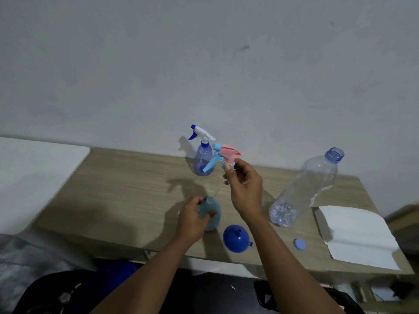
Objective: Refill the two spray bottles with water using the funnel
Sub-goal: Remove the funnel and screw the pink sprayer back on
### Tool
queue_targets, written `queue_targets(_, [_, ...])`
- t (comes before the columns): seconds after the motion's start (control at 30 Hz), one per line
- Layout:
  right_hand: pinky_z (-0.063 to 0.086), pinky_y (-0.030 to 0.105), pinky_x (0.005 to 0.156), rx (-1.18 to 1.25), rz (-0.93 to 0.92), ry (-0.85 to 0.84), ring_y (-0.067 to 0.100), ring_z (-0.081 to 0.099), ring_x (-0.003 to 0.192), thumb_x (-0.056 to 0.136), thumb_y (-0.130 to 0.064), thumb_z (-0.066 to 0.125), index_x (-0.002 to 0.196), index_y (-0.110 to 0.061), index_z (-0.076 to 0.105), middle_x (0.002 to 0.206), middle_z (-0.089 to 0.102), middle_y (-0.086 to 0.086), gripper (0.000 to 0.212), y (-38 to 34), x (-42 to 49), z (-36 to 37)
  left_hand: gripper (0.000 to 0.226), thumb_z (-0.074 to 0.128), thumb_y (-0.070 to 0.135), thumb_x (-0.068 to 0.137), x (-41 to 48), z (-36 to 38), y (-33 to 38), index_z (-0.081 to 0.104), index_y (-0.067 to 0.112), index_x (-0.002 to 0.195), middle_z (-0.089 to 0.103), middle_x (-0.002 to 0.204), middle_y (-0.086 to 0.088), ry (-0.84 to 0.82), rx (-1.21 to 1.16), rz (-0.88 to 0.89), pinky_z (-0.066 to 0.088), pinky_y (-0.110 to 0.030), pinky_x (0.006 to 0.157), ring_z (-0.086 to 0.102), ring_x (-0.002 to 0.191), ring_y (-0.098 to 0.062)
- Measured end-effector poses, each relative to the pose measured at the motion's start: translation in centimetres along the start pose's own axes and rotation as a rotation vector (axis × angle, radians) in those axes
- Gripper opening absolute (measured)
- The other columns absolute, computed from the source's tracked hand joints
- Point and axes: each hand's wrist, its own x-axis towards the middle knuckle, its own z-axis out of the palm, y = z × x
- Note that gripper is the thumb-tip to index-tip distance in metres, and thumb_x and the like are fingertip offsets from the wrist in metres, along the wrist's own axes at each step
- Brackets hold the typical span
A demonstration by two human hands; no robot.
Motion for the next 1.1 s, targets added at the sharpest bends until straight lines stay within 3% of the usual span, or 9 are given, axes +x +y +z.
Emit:
queue_targets(0.1, [0.057,0.043,0.069,-0.071,-0.013,-0.063,0.028,0.065,0.074,0.094,-0.024,0.067,0.110,-0.017,0.069,0.083,0.071,0.007,0.017,1.7,-0.5,0.1,0.046,0.087,0.025,0.070,0.0,0.0,-0.2,0.060,0.036,0.104,0.068,0.105,0.010,0.019,-0.027,0.009,0.057,-0.044,0.087,0.066,0.099,-0.013])
queue_targets(0.17, [0.055,0.037,0.067,-0.104,0.004,-0.088,0.020,0.064,0.072,0.093,-0.022,0.068,0.108,-0.018,0.070,0.084,0.072,0.001,0.016,3.0,-1.1,0.1,0.047,0.089,0.023,0.068,0.0,0.1,-0.5,0.064,0.034,0.106,0.070,0.105,0.010,0.034,-0.060,0.008,0.057,-0.042,0.088,0.067,0.099,-0.012])
queue_targets(0.23, [0.052,0.028,0.068,-0.122,0.033,-0.098,0.011,0.065,0.074,0.092,-0.019,0.070,0.106,-0.018,0.072,0.086,0.074,-0.003,0.015,4.2,-2.0,0.2,0.046,0.089,0.018,0.068,-0.2,0.2,-0.5,0.067,0.031,0.106,0.071,0.102,0.011,0.060,-0.098,0.004,0.057,-0.036,0.086,0.068,0.098,-0.010])
queue_targets(0.4, [0.056,0.042,0.083,-0.159,0.079,-0.131,0.022,0.068,0.088,0.088,-0.024,0.071,0.103,-0.029,0.074,0.091,0.075,-0.006,0.016,6.9,-3.9,0.8,0.039,0.082,0.013,0.075,-0.9,0.1,0.0,0.067,0.034,0.104,0.069,0.091,0.019,0.070,-0.133,-0.010,0.053,-0.020,0.074,0.067,0.086,0.003])
queue_targets(0.57, [0.058,0.035,0.081,-0.089,0.129,-0.109,0.014,0.070,0.087,0.091,-0.019,0.069,0.106,-0.025,0.076,0.091,0.076,-0.004,0.017,7.5,-4.8,1.5,0.040,0.075,0.006,0.082,-1.4,0.2,0.1,0.064,0.034,0.108,0.064,0.089,0.028,0.082,-0.122,-0.006,0.046,-0.003,0.068,0.063,0.084,0.008])
queue_targets(0.77, [0.056,0.027,0.078,-0.103,0.169,-0.036,0.008,0.070,0.089,0.091,-0.019,0.070,0.109,-0.024,0.075,0.094,0.076,-0.007,0.019,8.4,-5.3,1.9,0.048,0.071,0.010,0.087,-1.8,0.9,-0.5,0.061,0.024,0.131,0.066,0.114,0.011,0.107,-0.122,-0.001,0.055,-0.028,0.090,0.064,0.107,-0.008])
queue_targets(0.87, [0.056,0.027,0.080,-0.136,0.144,-0.020,0.008,0.069,0.090,0.090,-0.018,0.071,0.108,-0.023,0.075,0.095,0.075,-0.009,0.019,8.7,-5.3,2.0,0.051,0.069,0.005,0.088,-1.9,1.3,-0.7,0.058,0.021,0.134,0.063,0.126,0.004,0.119,-0.127,-0.003,0.050,-0.031,0.100,0.060,0.115,-0.011])
queue_targets(0.97, [0.056,0.029,0.085,-0.206,0.127,-0.010,0.005,0.067,0.094,0.088,-0.020,0.073,0.108,-0.027,0.073,0.098,0.074,-0.013,0.021,9.4,-5.5,2.1,0.050,0.068,0.007,0.089,-1.9,1.7,-1.0,0.057,0.022,0.135,0.063,0.127,-0.001,0.121,-0.143,-0.028,0.053,-0.040,0.099,0.061,0.116,-0.015])
queue_targets(1.1, [0.057,0.035,0.085,-0.241,0.173,0.038,0.006,0.066,0.093,0.086,-0.026,0.075,0.109,-0.026,0.070,0.097,0.071,-0.012,0.024,9.9,-5.5,2.7,0.049,0.067,0.002,0.088,-1.9,1.7,-0.9,0.059,0.018,0.133,0.062,0.132,0.000,0.133,-0.130,0.020,0.050,-0.038,0.103,0.057,0.121,-0.012])
